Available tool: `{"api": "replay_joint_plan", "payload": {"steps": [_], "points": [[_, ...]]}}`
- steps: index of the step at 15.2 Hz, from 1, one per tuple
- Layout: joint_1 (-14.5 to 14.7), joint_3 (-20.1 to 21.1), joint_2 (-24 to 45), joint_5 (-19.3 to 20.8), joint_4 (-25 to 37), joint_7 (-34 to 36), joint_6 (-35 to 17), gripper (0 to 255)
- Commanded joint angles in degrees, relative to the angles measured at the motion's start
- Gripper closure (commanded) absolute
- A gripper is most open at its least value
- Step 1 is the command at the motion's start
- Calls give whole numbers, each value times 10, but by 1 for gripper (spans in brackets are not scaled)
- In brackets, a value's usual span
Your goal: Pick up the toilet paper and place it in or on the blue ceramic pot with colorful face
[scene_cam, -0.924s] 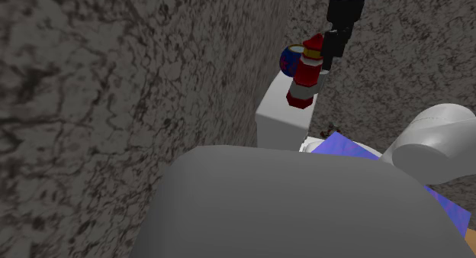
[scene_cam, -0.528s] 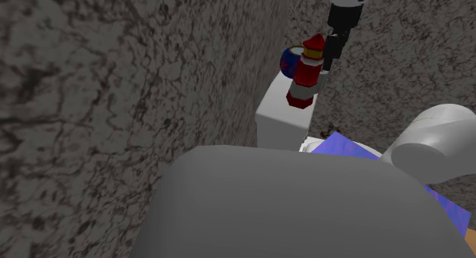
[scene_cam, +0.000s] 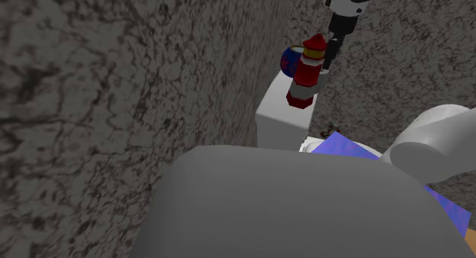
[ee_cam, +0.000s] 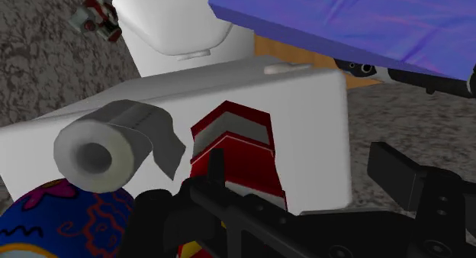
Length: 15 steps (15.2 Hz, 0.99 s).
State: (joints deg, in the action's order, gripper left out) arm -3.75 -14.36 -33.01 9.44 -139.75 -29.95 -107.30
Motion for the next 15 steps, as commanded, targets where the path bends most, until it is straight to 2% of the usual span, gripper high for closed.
{"api": "replay_joint_plan", "payload": {"steps": [1, 5, 8, 11, 15], "points": [[1, -26, 29, 0, 4, -35, -36, 0], [8, -81, 102, -18, 32, -112, -97, 0], [19, -122, 165, -48, 63, -177, -136, 0], [31, -160, 234, -98, 103, -251, -166, 0], [32, -193, 338, -192, 170, -362, -185, 0]]}}
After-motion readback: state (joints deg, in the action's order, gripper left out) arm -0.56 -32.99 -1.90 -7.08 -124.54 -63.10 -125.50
